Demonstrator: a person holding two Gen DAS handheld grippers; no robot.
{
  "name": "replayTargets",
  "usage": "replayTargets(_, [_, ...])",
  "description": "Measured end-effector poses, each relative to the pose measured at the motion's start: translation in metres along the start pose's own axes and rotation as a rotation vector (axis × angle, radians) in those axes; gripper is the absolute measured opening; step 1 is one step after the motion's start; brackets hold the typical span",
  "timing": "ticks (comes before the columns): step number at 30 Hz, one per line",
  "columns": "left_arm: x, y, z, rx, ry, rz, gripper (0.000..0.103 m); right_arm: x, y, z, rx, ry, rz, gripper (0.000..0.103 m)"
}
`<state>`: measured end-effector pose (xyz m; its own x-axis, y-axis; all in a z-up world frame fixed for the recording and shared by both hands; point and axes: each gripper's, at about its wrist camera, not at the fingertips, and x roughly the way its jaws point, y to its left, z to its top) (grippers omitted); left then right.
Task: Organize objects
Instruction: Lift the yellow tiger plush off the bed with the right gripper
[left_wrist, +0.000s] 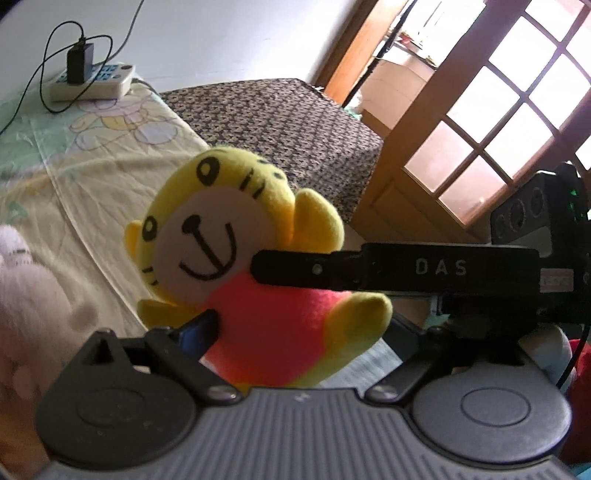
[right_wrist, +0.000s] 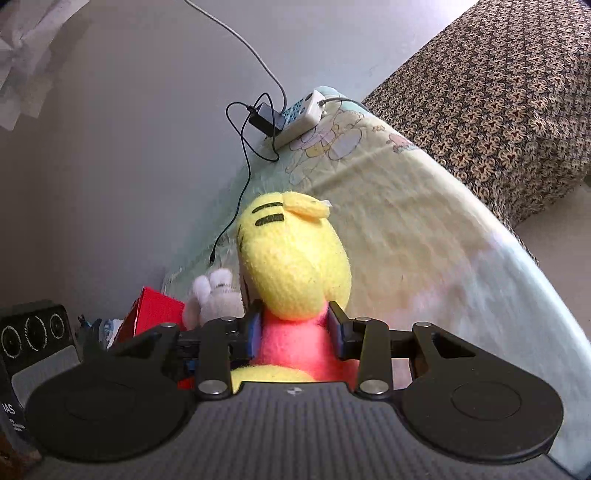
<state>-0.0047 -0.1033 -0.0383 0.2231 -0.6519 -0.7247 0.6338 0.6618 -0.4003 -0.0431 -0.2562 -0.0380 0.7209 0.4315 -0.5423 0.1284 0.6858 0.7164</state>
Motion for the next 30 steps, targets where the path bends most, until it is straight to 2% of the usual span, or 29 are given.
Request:
replayTargets(9, [-0.034, 0.01, -0.028, -0.02, -0.031, -0.013, 0.093, 0.0, 0.027, -0.031, -0.032, 0.039, 0.017, 0.039])
replayTargets(15, [-0.07, 0.024, -0.048, -0.029, -0.071, -0.003, 0.093, 0.009, 0.055, -0.046, -0.065, 0.062, 0.063, 0.039])
replayTargets(30, [-0.171, 0.059, -0.084, -0.038, -0.219, 0.109, 0.093, 0.04, 0.143, -0.079, -0.158, 0.078, 0.197, 0.039])
